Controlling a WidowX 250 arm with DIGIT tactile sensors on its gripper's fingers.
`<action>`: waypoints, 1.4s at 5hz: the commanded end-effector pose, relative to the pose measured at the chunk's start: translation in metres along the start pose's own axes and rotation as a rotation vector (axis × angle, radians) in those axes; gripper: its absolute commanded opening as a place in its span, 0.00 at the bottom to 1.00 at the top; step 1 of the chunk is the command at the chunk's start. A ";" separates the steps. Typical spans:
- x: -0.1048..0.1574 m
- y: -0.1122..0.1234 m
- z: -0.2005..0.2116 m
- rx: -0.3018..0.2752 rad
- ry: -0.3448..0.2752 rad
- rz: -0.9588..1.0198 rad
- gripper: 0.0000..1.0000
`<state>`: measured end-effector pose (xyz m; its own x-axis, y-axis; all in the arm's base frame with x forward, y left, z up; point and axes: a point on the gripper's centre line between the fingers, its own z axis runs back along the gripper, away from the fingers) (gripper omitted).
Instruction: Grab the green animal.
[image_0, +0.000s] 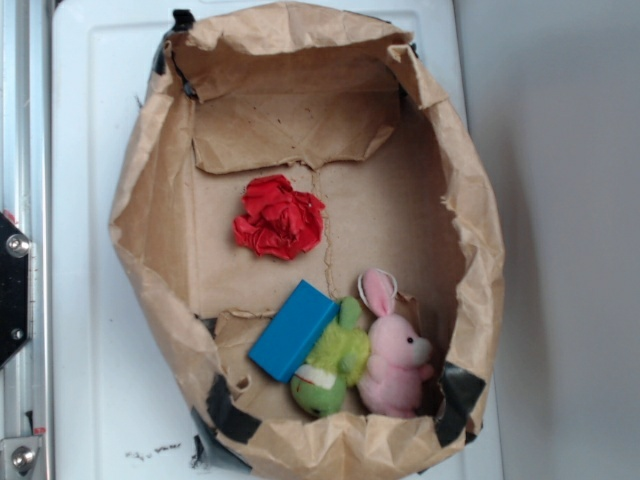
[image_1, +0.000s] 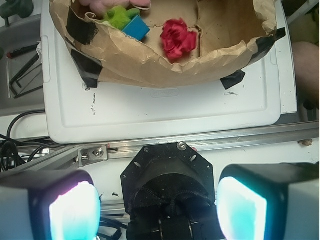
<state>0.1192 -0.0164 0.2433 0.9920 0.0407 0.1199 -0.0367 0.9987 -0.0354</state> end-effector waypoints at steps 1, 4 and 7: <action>0.000 0.000 0.000 0.000 0.000 0.000 1.00; 0.144 0.057 -0.078 0.000 0.023 0.003 1.00; 0.246 -0.029 -0.147 -0.006 -0.067 -0.243 1.00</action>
<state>0.3655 -0.0165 0.1027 0.9869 -0.1355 0.0877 0.1373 0.9904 -0.0137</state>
